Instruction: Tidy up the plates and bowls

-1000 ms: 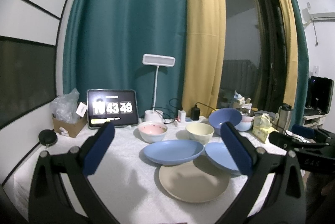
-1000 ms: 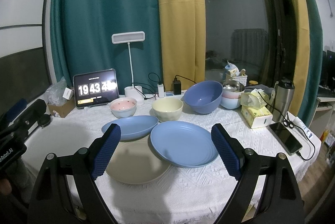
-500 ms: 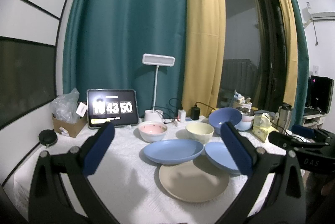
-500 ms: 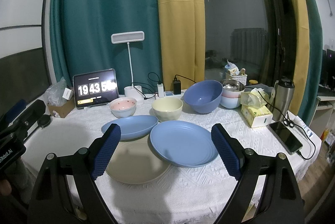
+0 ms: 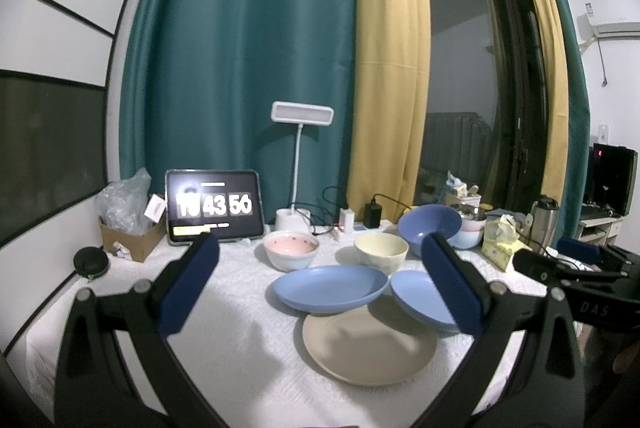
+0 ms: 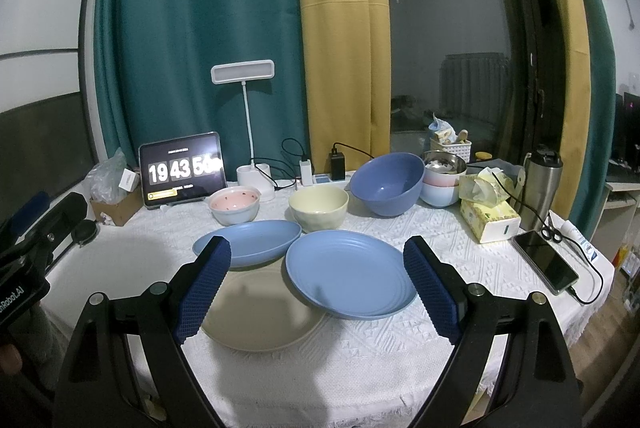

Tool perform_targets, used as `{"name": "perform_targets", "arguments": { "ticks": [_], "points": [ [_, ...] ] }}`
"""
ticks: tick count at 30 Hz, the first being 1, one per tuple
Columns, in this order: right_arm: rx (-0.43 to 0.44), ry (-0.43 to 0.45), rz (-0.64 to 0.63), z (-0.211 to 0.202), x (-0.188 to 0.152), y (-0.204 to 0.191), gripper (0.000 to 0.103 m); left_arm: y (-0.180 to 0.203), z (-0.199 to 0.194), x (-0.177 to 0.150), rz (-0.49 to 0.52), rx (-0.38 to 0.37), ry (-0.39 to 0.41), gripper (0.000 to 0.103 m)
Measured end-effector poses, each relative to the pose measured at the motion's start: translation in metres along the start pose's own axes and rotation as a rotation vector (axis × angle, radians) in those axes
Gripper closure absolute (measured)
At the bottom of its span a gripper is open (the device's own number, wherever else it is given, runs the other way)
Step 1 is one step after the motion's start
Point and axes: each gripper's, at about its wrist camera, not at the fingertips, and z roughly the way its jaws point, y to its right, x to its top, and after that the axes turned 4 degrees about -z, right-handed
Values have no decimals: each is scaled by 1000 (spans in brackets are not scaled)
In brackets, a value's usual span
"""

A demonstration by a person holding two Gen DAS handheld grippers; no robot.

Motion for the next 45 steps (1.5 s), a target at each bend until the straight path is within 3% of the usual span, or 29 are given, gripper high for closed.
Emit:
{"name": "perform_targets", "arguments": {
  "ticks": [13, 31, 45],
  "points": [
    [10, 1, -1, 10, 1, -5, 12, 8, 8, -6, 9, 12, -17, 1],
    [12, -74, 83, 73, -9, 68, 12, 62, 95, -21, 69, 54, -245, 1],
    [18, -180, 121, 118, -30, 112, 12, 100, 150, -52, 103, 58, -391, 2]
  ]
}}
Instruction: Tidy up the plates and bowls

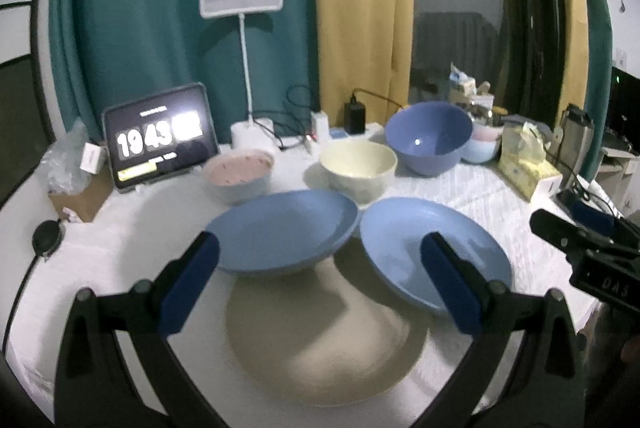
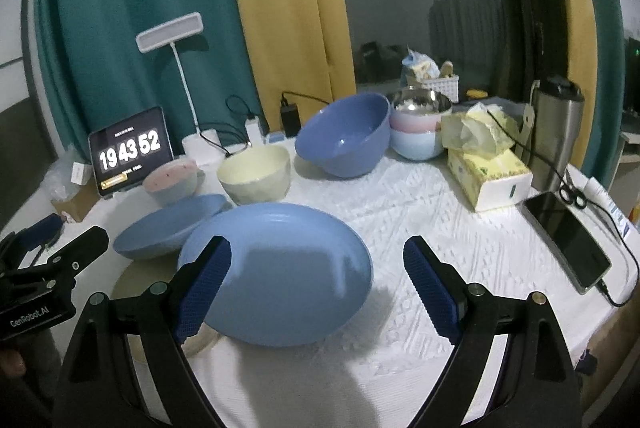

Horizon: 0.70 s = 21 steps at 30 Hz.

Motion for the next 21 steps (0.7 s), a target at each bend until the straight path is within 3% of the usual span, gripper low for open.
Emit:
{"name": "perform_targets", "arguments": {
  "ticks": [13, 21],
  "points": [
    [30, -139, 64, 53, -21, 27, 16, 28, 47, -13, 58, -17, -122, 4],
    [60, -244, 122, 89, -34, 46, 31, 41, 84, -23, 83, -19, -234, 40]
  ]
}}
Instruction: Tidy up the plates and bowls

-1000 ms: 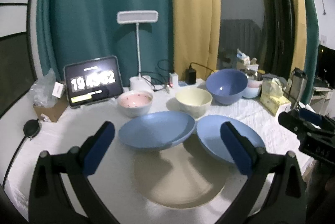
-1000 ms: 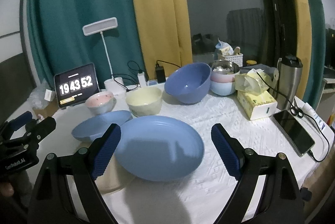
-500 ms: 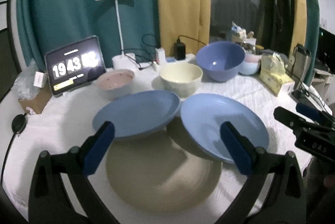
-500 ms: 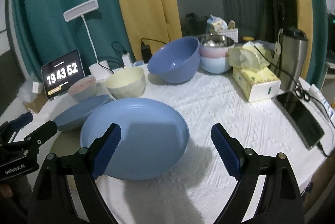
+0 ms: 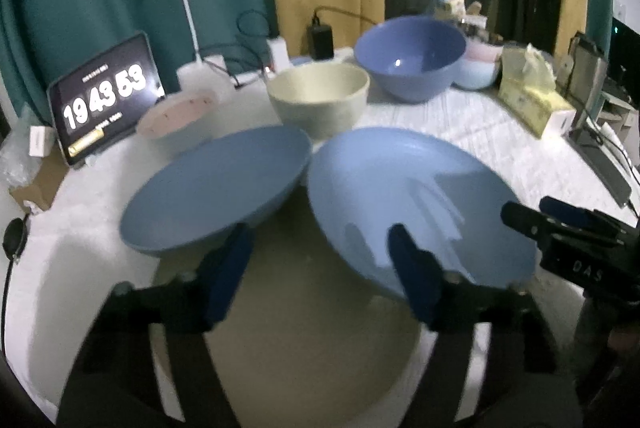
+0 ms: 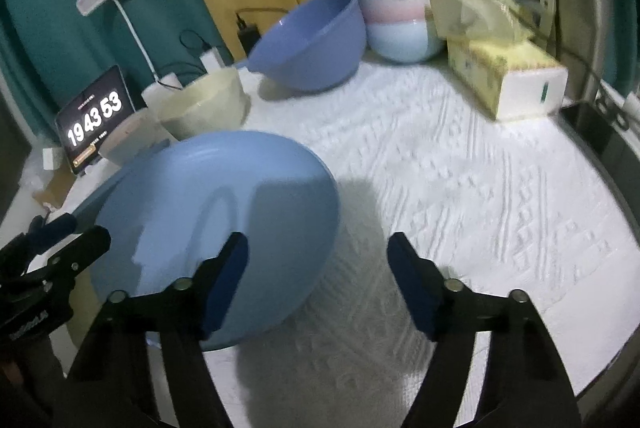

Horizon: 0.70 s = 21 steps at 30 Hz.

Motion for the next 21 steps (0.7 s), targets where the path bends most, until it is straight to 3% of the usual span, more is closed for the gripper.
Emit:
{"name": "perform_targets", "arguments": {
  "ticks": [3, 9, 11, 21],
  "points": [
    [31, -23, 13, 7, 0, 4, 37, 4, 11, 0, 1, 1, -33, 50],
    [53, -47, 13, 13, 1, 6, 64, 19, 19, -1, 37, -10, -54, 60],
    [50, -54, 9, 13, 1, 6, 80, 22, 20, -1, 45, -9, -57, 60],
    [-11, -8, 11, -4, 10, 18, 83, 35, 19, 3, 72, -34, -49, 64]
  ]
}}
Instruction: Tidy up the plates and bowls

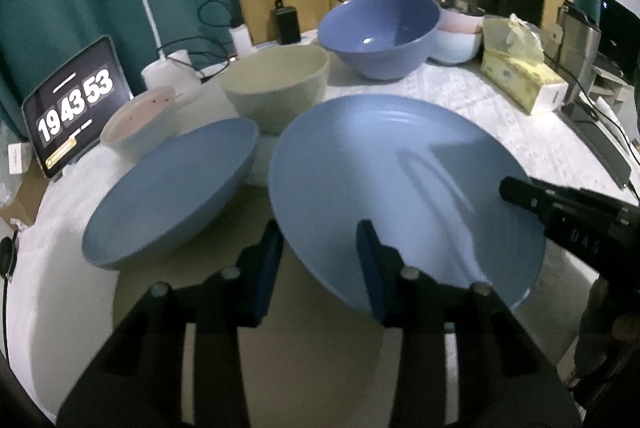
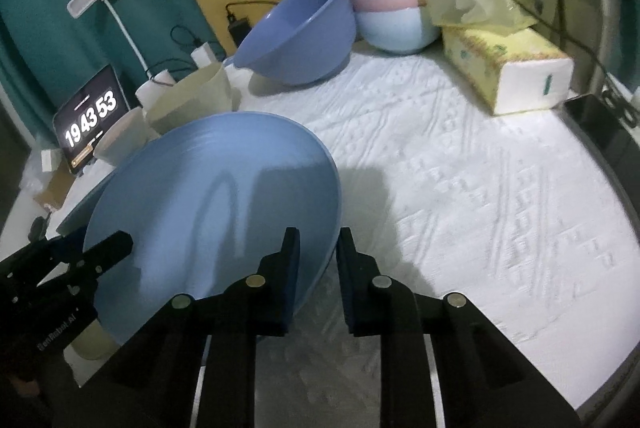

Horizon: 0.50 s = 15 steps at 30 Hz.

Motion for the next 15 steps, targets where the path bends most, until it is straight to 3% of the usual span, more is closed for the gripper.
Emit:
{"name": "perform_targets", "arguments": {
  "ticks": [8, 15],
  "points": [
    [-72, 2, 35, -3, 6, 22, 83, 25, 11, 8, 50, -53, -6, 64],
    [-109, -19, 65, 2, 5, 34, 83, 39, 34, 11, 79, -81, -83, 63]
  ]
}}
